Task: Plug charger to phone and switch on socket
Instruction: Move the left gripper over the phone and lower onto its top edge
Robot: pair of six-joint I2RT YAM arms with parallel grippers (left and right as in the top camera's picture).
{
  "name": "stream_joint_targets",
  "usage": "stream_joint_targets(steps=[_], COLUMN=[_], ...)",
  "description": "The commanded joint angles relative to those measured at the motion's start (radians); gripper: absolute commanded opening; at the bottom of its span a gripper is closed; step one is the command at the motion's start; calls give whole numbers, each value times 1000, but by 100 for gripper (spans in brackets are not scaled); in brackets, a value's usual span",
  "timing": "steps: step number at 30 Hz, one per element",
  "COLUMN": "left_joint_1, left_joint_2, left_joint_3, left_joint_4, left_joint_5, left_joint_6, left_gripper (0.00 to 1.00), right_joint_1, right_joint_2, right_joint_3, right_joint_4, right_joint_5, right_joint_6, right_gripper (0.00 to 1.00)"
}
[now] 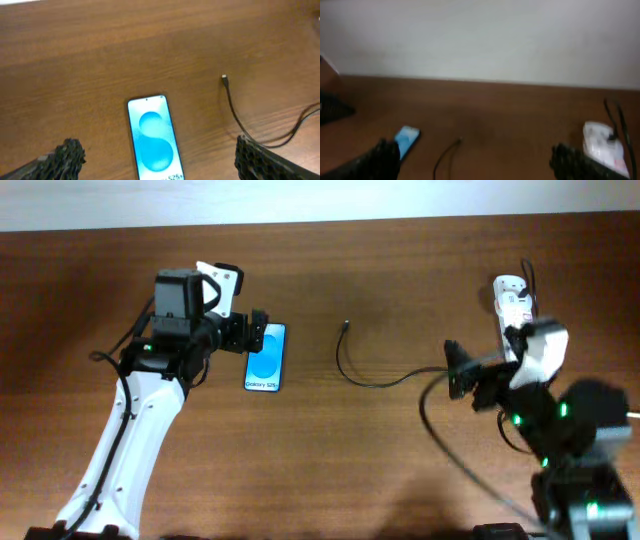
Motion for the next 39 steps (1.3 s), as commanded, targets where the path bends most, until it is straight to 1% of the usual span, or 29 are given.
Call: stream_joint_targets(steps=[1, 3, 5, 6, 7, 9, 10, 11, 12, 13, 14, 15, 16, 22, 28, 32, 33, 35, 36, 39], left_joint_1=[-11, -12, -28, -39, -44, -42, -42, -45, -55, -66, -76, -84, -86, -143, -143, -150, -152, -152, -152, -152], left_joint_2=[50, 181, 293, 326, 364, 399, 420, 450, 494, 524, 542, 556, 569, 703, 741, 747, 747, 747, 747, 747], left_joint_3=[124, 279, 406, 417, 417, 416, 416, 416, 416, 416, 416, 416, 416, 416, 416, 415, 413, 401, 396, 396], left_joint_4=[-104, -258, -365, -372, -346, -340, -335, -333, -336, -343, -343, -345, -348, -350, -339, -340, -348, -362, -362, -359], left_joint_5=[-45, -45, -50, -55, -19, -24, -38, -38, -98, -156, -189, -253, -261, -262, -261, -235, -235, -234, -229, -162], left_joint_6=[-48, -48, -48, -44, -45, -44, -45, -45, -61, -108, -143, -190, -190, -177, -178, -178, -188, -248, -253, -253], left_gripper=[99, 99, 99, 99, 99, 99, 92, 98, 99, 100, 97, 96, 99, 99, 99, 99, 99, 99, 100, 93], right_joint_1=[-1, -1, -1, -1, -1, -1, -1, -1, -1, -1, -1, -1, -1, -1, -1, -1, -1, -1, -1, -1], right_joint_2=[225, 369, 426, 444, 466, 518, 563, 595, 616, 623, 623, 623, 623, 623, 623, 623, 623, 623, 623, 623], right_joint_3=[283, 446, 464, 464, 464, 464, 464, 464, 464, 464, 464, 464, 464, 464, 464, 464, 464, 464, 464, 464], right_joint_4=[-215, -364, -373, -377, -408, -434, -455, -465, -472, -478, -484, -488, -488, -489, -500, -507, -512, -519, -519, -519], right_joint_5=[-32, -50, -54, -84, -133, -132, -132, -131, -127, -107, -82, -58, -49, -48, -48, -48, -48, -48, -48, -48], right_joint_6=[7, 7, 7, 7, 4, 4, 4, 1, -31, -31, -31, -31, -31, -30, -30, -30, -30, -30, -30, -30], right_gripper=[98, 98, 98, 98, 98, 98, 99, 98, 98, 98, 98, 98, 98, 99, 98, 98, 98, 98, 98, 98])
